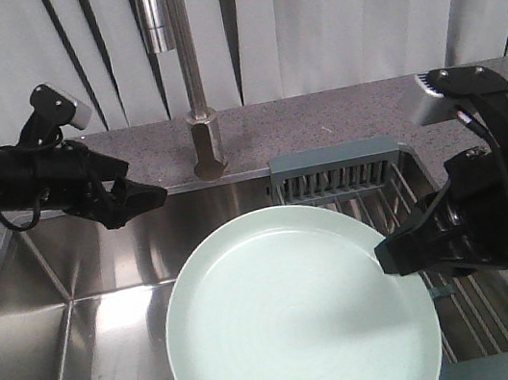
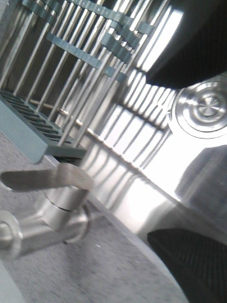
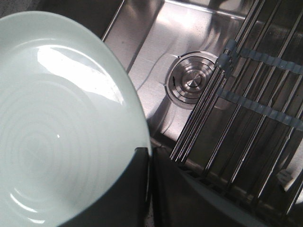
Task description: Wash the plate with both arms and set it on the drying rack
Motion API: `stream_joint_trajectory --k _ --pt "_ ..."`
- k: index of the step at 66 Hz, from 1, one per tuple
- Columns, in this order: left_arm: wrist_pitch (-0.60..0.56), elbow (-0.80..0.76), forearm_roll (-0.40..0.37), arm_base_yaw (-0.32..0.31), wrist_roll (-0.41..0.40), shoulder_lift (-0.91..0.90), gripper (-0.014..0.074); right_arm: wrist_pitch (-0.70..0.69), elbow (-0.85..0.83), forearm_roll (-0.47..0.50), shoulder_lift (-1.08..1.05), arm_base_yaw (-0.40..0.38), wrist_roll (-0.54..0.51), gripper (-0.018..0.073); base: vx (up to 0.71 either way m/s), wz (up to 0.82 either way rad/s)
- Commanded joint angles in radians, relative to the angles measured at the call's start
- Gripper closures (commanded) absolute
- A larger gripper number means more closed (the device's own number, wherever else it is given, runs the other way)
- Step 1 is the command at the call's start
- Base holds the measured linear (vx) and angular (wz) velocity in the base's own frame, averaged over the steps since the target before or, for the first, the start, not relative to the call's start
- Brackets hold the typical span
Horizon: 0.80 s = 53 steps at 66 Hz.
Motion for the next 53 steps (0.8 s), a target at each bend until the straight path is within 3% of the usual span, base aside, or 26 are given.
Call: stream_joint_trajectory --k 1,10,32,53 --pt "0.033 -0.079 -0.109 -0.011 0.067 0.004 0.0021 -0.037 -0.025 0.035 -0.021 0.002 -0.01 0.0568 0.0 0.0" --pt "0.071 -0.154 -0.144 -0.023 0.118 0.075 0.0021 -0.037 -0.025 0.035 -0.021 0.002 -0.01 0.0568 0.0 0.0" --pt "0.081 -0.331 -0.158 -0.068 0.134 0.209 0.0021 -0.037 -0.025 0.035 -0.021 0.002 -0.01 0.0568 0.0 0.0" --pt "0.115 -0.377 -0.172 -0.096 0.183 0.24 0.0021 -0.037 -0.025 0.035 -0.021 0.002 -0.01 0.0568 0.0 0.0"
